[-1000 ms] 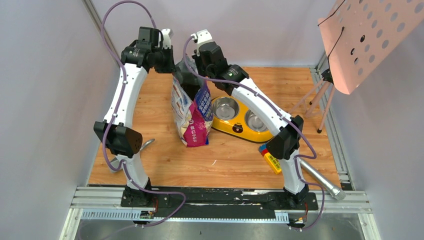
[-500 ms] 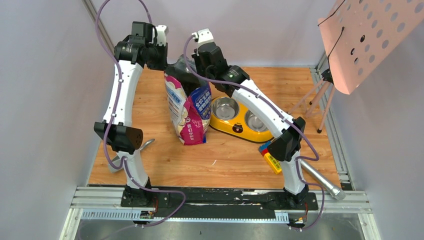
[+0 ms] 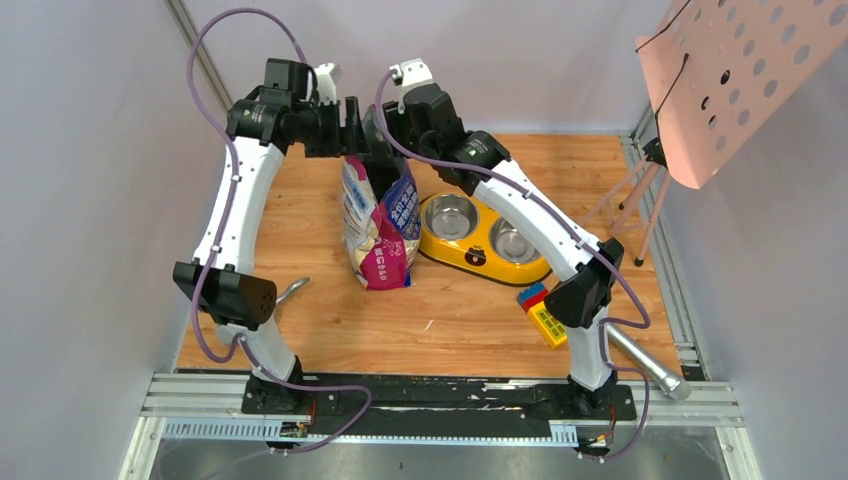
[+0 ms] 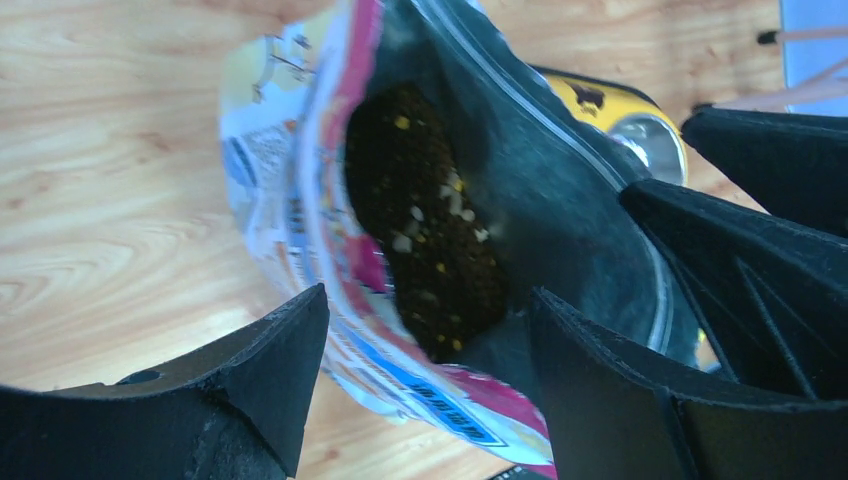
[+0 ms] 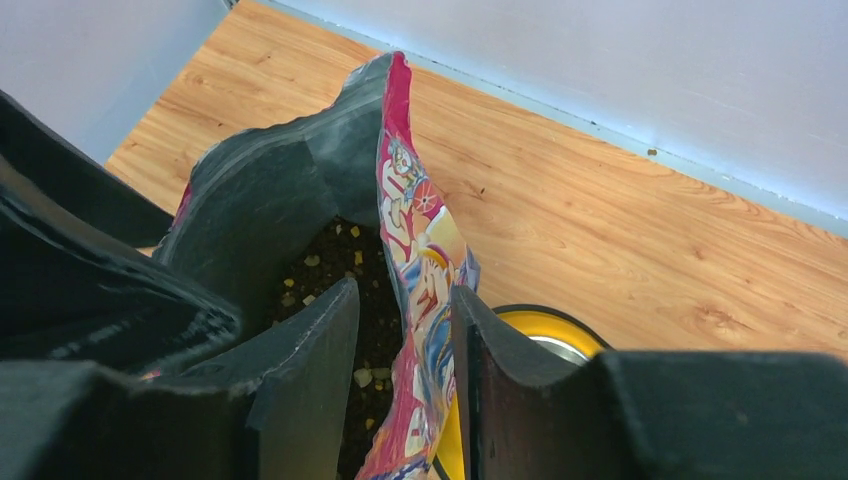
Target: Serve the pet food
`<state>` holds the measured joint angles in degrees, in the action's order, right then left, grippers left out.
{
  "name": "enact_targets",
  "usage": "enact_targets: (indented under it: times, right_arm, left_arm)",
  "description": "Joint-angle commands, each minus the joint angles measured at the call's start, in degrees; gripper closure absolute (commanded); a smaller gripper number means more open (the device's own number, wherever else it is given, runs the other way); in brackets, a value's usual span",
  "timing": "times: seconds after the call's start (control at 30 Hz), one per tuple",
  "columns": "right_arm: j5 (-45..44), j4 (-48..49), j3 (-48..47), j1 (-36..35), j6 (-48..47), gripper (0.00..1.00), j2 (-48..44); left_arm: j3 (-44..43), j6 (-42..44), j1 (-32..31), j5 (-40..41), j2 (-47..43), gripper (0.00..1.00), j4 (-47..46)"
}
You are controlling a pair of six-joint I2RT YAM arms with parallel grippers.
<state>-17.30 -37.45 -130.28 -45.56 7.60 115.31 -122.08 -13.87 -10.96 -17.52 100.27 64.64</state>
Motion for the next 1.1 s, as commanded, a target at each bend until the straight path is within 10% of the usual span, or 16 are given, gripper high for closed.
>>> enact_targets:
  times: [0.0, 0.37, 0.57, 0.87, 1.07]
  right_arm:
    - [1.9, -1.2, 1.9, -0.6, -0.2, 0.59, -3.9]
    - [2.7, -4.9, 7.8, -1.3, 1.5, 0.72, -5.8]
    - [-4.4, -1.8, 3.4, -1.1, -1.7, 1.00, -5.4]
    - [-7.2, -1.0, -7.6, 0.2, 2.8, 1.00, -1.4]
    - [-2.7, -1.6, -8.1, -0.1, 7.5, 1.00, 1.9]
  left_arm:
    - [1.2, -4.4, -3.1, -1.6, -2.8, 0.20, -0.5]
    - [8.8, -2.9, -4.5, 4.9, -7.8, 0.51, 3.1]
    - [5.3, 2.4, -2.0, 9.5, -8.5, 0.98, 2.9]
    - [-12.7, 10.6, 8.3, 17.1, -0.5, 1.00, 2.1]
    - [-8.8, 10.1, 8.9, 9.8, -0.4, 1.00, 1.4]
